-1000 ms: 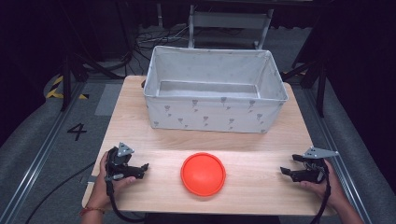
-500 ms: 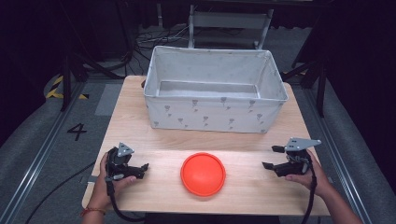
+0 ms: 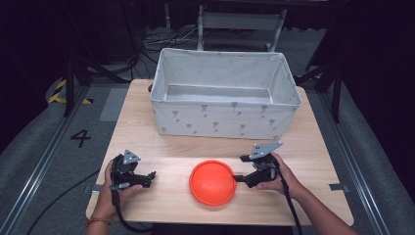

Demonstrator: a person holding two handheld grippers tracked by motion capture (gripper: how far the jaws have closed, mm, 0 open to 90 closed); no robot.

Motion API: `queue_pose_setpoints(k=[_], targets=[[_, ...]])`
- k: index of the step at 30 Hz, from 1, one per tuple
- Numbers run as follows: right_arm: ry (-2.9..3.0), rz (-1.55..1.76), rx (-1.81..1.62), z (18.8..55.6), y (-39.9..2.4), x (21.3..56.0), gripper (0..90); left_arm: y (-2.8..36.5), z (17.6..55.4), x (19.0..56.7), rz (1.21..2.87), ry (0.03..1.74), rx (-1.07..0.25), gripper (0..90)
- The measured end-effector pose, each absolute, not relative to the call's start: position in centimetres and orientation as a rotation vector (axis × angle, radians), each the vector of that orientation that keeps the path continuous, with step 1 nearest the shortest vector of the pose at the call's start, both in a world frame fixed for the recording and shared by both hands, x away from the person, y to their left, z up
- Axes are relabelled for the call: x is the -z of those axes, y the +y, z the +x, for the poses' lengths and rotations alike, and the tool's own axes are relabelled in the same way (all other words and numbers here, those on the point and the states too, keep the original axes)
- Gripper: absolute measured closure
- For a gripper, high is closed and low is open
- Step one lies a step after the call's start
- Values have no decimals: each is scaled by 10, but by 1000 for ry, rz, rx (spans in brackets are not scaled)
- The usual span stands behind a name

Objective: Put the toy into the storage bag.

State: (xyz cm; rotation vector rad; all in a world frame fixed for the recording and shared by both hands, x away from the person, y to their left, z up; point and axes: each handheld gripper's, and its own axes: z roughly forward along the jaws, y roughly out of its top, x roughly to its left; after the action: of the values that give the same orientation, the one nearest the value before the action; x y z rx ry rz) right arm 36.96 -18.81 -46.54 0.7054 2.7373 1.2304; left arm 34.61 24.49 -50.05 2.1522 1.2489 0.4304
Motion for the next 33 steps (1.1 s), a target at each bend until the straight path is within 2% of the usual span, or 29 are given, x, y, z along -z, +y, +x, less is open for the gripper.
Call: queue_pose_setpoints(k=[12,20,24,26,27,29,30,33], targets=[[2792,766,-1217,380,-155,497,159,245,346,501,2152,1250,-431,4],[2766,634,-1169,364,-144,500,159,245,346,500,2154,1248,-431,6],[2783,634,-1139,363,-140,497,191,245,345,501,2152,1247,-435,6],[2789,642,-1130,364,-140,496,244,245,346,501,2153,1246,-435,6],[2784,653,-1132,365,-140,495,294,245,346,501,2153,1247,-435,6],[2772,701,-1164,368,-144,494,465,245,346,501,2153,1247,-435,6],[2774,733,-1194,371,-147,494,520,245,346,501,2153,1247,-434,6],[2805,799,-1285,378,-155,497,627,245,345,501,2152,1249,-431,6]])
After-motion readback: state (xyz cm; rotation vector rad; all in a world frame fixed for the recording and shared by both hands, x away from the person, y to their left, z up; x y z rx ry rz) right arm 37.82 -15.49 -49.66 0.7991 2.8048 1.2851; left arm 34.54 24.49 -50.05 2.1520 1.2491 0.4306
